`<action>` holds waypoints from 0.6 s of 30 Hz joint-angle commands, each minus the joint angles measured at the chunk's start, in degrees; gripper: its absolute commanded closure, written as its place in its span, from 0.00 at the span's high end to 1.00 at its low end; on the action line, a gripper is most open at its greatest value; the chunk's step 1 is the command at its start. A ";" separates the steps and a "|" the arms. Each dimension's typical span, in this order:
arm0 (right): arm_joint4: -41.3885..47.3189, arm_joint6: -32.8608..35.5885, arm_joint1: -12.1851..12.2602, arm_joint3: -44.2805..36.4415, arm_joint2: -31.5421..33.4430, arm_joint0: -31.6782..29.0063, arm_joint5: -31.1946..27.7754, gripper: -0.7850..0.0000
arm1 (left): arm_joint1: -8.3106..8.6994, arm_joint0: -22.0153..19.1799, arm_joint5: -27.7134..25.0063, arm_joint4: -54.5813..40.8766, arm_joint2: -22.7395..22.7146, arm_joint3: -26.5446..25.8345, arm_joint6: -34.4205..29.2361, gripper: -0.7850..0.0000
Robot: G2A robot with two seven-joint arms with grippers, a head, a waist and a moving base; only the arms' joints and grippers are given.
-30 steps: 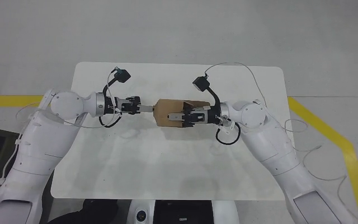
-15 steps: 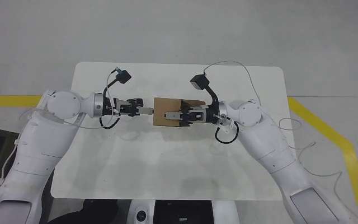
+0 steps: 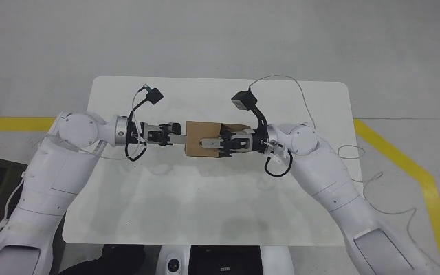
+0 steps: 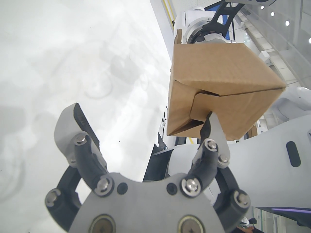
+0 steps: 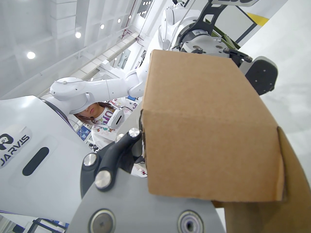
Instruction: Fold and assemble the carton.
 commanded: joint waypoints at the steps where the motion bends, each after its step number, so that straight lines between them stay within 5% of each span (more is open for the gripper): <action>1: 0.62 -0.13 -0.05 -0.08 -0.13 -0.09 -0.11 0.00 | -0.05 -0.17 -0.06 -0.51 0.12 0.08 -0.32 1.00; 18: 2.14 -0.66 0.67 -0.29 0.78 -1.12 -0.65 0.00 | -0.44 -1.11 -0.11 -2.48 1.37 0.51 -1.99 1.00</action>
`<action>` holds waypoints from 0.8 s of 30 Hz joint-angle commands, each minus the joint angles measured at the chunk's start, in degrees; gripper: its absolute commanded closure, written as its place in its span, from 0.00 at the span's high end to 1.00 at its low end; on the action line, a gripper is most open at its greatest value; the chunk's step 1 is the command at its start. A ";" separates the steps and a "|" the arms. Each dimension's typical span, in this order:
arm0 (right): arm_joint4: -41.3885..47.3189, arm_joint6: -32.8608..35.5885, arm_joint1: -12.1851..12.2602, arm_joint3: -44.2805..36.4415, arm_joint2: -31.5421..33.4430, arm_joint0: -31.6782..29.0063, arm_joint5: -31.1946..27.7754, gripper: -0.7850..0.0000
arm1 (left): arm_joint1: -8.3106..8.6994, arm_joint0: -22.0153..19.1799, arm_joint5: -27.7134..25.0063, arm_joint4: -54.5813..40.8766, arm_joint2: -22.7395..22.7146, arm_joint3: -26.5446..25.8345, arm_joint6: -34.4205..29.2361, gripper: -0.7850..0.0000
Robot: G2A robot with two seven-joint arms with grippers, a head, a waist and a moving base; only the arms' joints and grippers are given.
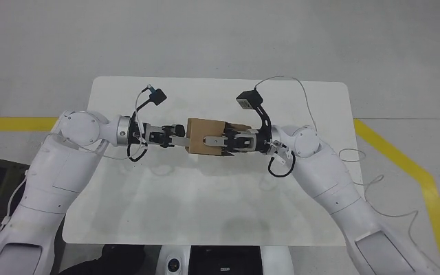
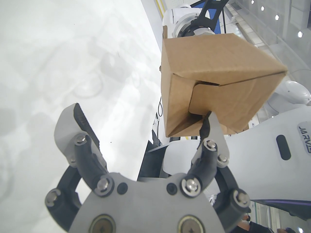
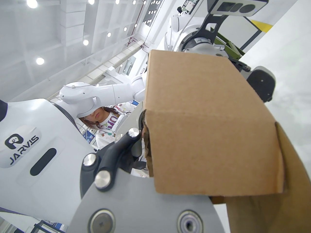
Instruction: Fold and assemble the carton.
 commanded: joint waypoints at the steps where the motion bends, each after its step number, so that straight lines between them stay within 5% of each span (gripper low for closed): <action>1: 0.02 0.01 -0.01 -0.01 -0.03 0.01 0.01 0.00 | -0.03 -0.07 0.06 -0.02 0.05 0.07 0.14 1.00; 24: -1.41 -1.45 -0.10 -4.72 0.31 -2.21 2.57 0.00 | -0.35 -0.88 0.91 -0.23 0.49 1.32 0.66 1.00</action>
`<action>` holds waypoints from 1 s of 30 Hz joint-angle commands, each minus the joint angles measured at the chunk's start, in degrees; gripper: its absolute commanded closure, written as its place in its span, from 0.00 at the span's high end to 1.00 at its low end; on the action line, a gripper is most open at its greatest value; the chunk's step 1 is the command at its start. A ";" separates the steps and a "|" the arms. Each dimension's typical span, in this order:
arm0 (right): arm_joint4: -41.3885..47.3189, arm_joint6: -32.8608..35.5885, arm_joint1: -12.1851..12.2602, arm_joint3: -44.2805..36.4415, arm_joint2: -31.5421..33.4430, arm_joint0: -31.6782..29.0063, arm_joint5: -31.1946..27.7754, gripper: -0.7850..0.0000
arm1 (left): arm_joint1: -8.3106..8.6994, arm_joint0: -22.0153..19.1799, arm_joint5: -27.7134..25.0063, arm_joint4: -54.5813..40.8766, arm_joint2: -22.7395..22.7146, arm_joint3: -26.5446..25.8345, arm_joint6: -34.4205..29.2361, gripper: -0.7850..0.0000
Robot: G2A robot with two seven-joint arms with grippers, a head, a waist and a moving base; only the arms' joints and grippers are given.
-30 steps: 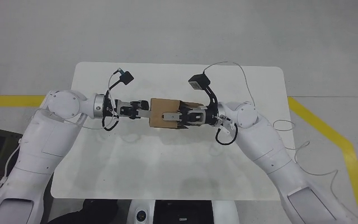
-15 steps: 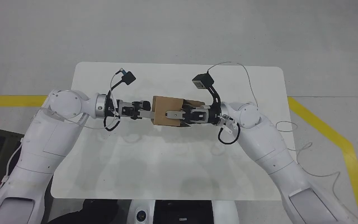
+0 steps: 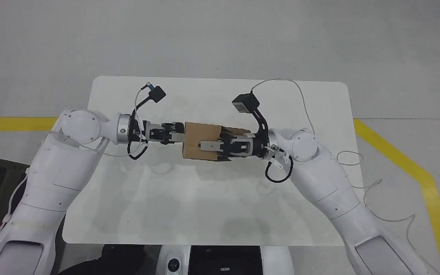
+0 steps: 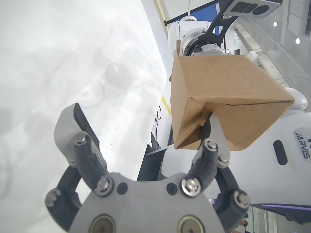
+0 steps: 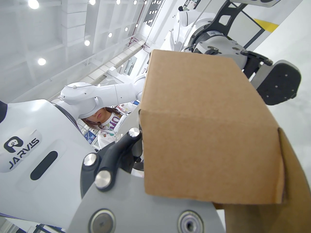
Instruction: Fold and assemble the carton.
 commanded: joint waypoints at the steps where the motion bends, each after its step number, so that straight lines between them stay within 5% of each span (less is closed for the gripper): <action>1: 0.11 0.15 -0.08 0.15 -0.07 0.09 -0.05 0.00 | -0.03 -0.03 -0.04 -0.10 0.05 -0.07 -0.12 1.00; 20: -0.70 0.90 -0.52 2.53 0.34 0.46 0.52 0.00 | 0.06 0.19 -0.33 -0.16 -0.41 -0.68 -0.99 1.00; 30: -6.62 2.08 0.31 6.27 1.57 0.54 7.33 0.00 | 0.47 0.77 -2.08 3.61 -2.25 0.08 2.39 1.00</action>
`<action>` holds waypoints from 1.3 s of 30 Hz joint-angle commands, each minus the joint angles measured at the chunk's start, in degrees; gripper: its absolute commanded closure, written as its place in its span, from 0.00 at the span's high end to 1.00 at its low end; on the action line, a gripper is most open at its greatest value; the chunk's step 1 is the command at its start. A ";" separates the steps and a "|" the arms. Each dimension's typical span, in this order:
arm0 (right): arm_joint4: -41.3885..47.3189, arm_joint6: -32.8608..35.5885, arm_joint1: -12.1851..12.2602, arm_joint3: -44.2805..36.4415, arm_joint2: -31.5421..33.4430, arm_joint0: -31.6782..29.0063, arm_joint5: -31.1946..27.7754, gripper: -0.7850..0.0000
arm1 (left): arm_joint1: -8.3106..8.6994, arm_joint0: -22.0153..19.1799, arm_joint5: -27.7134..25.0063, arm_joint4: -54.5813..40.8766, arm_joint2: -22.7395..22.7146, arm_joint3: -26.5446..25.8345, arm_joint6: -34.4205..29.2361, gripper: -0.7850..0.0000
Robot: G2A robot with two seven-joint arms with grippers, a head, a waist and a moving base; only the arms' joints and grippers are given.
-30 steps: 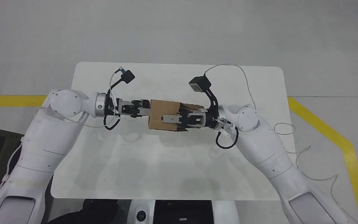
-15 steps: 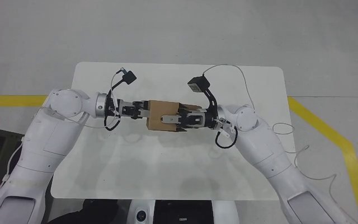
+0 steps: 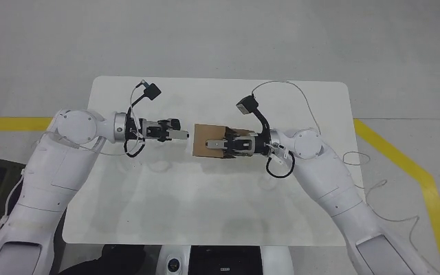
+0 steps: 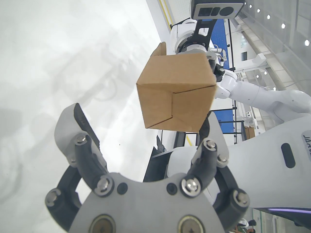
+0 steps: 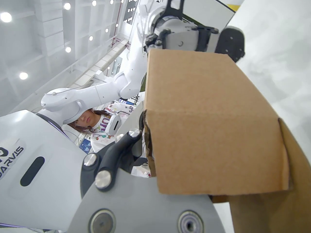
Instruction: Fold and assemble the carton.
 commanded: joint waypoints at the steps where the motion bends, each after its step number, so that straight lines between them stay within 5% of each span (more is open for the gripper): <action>1: -0.32 0.85 -0.07 1.20 -0.49 0.41 1.79 0.00 | 0.12 0.26 -0.77 0.56 -0.49 -0.26 0.49 1.00; 8: 1.38 3.08 -1.10 7.43 -2.85 2.80 4.36 0.00 | 0.62 1.62 -7.16 5.52 -2.65 -1.37 4.42 1.00; 19: 0.57 2.50 -3.37 17.59 -6.61 7.25 6.37 0.00 | 0.97 6.13 -24.68 24.22 -5.93 -3.36 20.47 1.00; 23: 0.43 1.38 -4.49 20.58 -8.08 8.43 5.92 0.14 | 0.87 7.42 -29.81 33.39 -6.46 -3.54 26.29 1.00; 29: 0.99 0.14 -5.95 23.99 -9.44 9.81 6.32 0.21 | 0.52 8.55 -34.14 47.18 -6.93 -3.96 35.43 1.00; 31: 0.87 -0.24 -6.41 25.08 -9.91 10.18 6.44 0.29 | 0.49 8.91 -34.14 50.96 -6.66 -4.37 38.23 1.00; 33: 0.90 -0.71 -6.80 25.98 -10.13 10.52 6.19 0.50 | 0.52 9.28 -34.14 54.54 -6.28 -4.69 41.10 1.00; 34: 0.83 -1.02 -6.97 26.34 -10.19 10.62 5.84 0.85 | 0.57 9.47 -34.14 56.25 -6.05 -4.82 42.54 1.00; 35: 0.69 -1.40 -7.09 26.63 -10.19 10.69 5.24 1.00 | 0.63 9.68 -34.14 57.79 -5.77 -4.85 43.93 1.00; 39: 0.52 -1.96 -7.07 26.77 -9.36 10.38 2.84 1.00 | 0.91 10.42 -34.14 62.29 -4.13 -4.76 48.86 1.00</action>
